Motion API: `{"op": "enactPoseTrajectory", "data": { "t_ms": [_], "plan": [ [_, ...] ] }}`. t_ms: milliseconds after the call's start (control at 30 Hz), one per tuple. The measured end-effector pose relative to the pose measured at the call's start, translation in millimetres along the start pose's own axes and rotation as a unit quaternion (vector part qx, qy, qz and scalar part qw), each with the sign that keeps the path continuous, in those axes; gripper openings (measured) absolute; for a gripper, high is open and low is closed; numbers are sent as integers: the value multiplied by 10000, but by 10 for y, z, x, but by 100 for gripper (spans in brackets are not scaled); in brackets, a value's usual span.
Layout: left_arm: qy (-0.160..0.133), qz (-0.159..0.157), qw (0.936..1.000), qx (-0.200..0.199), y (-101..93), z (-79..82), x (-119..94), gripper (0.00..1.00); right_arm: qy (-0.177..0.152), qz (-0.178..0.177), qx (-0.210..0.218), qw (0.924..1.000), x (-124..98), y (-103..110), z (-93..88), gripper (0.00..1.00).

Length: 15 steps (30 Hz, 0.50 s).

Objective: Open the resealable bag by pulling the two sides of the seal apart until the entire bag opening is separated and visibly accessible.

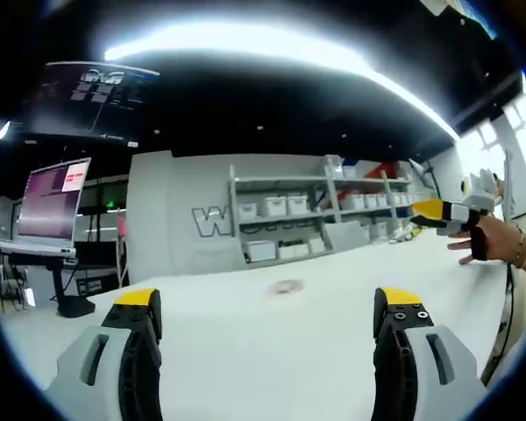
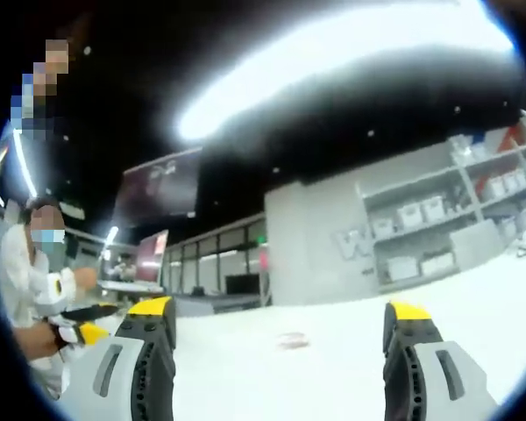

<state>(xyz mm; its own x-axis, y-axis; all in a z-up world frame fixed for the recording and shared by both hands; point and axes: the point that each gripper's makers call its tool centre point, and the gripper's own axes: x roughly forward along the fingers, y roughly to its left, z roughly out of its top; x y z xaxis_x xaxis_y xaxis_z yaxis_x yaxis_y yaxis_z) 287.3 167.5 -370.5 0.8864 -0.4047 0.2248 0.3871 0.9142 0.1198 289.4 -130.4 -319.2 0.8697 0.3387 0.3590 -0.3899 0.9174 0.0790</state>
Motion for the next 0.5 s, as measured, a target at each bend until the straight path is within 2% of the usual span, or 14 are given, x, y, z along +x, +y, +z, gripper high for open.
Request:
{"op": "enactPoseTrajectory", "data": {
  "t_ms": [167, 333, 500],
  "plan": [
    [40, 18, 10000, 21, 16, -10, 3, 99, -211, 107, -107, 9997, 2, 60, 87, 100],
    [-28, 42, 10000, -11, 37, 15, -10, 99, -143, 111, -195, 9996, 13, 78, 55, 100],
    [-128, 18, 9999, -44, 42, 50, -14, 99, 19, 135, -490, 9987, 46, 134, -12, 100]
  ]
}}
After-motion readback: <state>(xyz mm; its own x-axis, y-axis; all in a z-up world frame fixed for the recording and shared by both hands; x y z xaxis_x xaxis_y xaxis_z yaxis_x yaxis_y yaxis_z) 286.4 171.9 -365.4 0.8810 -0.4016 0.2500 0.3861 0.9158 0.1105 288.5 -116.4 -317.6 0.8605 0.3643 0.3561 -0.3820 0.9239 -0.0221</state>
